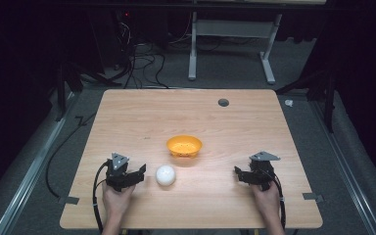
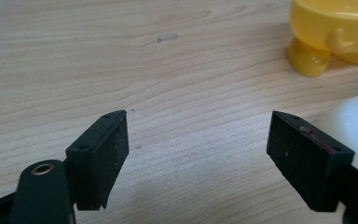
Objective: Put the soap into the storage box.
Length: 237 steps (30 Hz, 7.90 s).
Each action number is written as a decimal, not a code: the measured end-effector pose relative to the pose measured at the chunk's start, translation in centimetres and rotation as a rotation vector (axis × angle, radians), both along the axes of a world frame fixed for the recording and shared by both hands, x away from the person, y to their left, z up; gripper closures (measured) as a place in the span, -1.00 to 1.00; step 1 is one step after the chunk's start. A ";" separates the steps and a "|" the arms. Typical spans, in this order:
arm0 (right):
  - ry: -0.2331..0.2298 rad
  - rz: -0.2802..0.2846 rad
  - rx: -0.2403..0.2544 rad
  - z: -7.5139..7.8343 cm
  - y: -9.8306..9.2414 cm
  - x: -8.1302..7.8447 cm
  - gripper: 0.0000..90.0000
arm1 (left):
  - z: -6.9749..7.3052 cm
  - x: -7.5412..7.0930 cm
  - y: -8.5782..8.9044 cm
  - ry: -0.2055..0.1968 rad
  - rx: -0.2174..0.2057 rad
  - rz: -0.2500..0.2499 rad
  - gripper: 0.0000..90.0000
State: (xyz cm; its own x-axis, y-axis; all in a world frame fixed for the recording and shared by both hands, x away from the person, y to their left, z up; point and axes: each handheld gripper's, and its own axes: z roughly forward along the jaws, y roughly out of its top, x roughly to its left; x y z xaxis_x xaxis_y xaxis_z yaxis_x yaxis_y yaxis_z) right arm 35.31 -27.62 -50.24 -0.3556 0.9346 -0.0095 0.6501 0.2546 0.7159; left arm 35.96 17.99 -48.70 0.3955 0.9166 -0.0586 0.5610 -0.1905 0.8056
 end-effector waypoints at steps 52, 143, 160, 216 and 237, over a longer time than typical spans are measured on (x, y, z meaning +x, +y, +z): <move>0.001 0.002 0.000 0.0 0.0 0.0 -0.49 | 1.4 -1.7 -6.4 0.029 -0.021 -0.315 -0.67; 0.002 0.004 0.000 0.0 0.0 0.0 -0.51 | 3.5 -0.8 -9.2 0.014 0.094 -0.370 -0.46; 0.002 0.004 0.001 0.0 0.0 0.0 -0.51 | 4.7 0.1 -9.4 0.025 0.086 -0.361 -0.45; 0.002 0.005 0.002 0.0 0.0 0.0 -0.51 | 7.1 6.6 -12.8 0.059 0.123 -0.401 -0.45; 0.002 0.005 0.000 0.0 0.0 0.0 -0.51 | 5.4 9.3 -14.2 0.098 0.154 -0.383 -0.45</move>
